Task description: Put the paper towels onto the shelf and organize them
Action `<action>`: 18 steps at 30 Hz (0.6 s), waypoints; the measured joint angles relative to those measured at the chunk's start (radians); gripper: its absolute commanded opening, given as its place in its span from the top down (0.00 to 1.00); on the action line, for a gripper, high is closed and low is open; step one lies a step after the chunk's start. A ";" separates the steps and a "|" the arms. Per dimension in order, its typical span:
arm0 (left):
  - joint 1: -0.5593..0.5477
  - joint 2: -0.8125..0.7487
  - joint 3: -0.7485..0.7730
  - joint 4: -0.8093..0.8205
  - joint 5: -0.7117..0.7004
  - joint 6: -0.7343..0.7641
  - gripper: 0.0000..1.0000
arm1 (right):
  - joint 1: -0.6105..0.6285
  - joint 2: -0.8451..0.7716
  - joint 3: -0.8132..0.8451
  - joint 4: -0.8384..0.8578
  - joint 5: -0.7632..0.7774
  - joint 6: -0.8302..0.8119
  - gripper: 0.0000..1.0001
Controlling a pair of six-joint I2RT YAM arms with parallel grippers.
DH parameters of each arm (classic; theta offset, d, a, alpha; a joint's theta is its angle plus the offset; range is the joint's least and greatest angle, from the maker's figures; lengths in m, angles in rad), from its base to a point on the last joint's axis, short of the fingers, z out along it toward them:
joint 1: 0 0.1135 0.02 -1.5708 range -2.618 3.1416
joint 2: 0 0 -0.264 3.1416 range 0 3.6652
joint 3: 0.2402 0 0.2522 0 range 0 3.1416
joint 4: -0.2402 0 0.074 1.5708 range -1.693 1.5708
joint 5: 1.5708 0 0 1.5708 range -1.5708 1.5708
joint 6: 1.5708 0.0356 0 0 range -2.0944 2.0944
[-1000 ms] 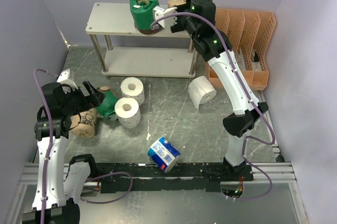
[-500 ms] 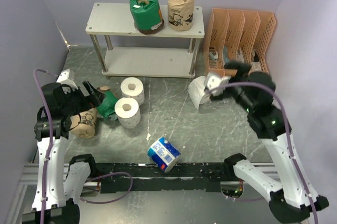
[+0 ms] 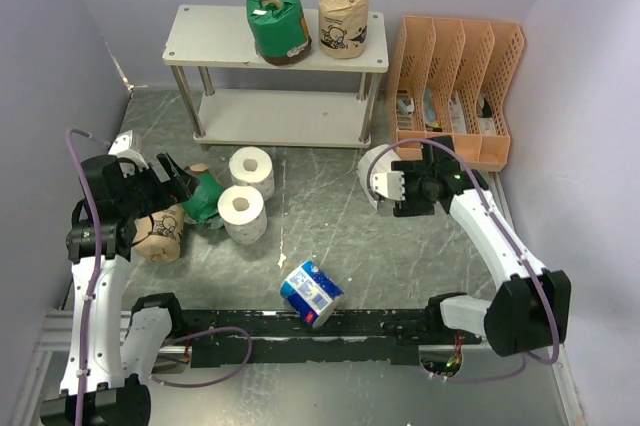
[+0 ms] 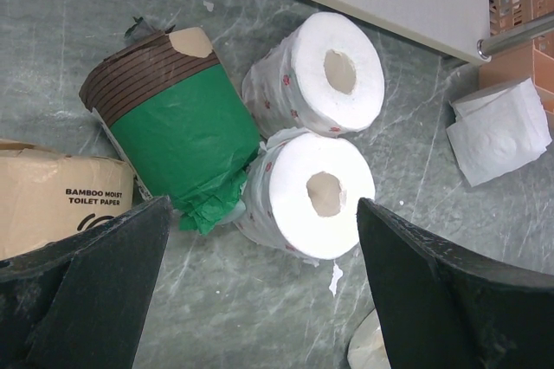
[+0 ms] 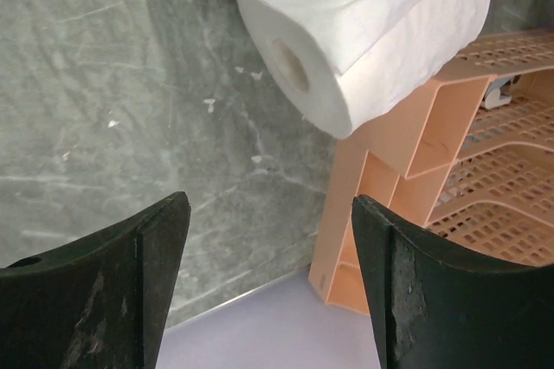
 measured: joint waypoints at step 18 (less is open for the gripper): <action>0.024 0.039 0.000 0.001 0.003 0.000 0.01 | -0.010 0.252 0.029 0.255 -0.070 0.010 0.27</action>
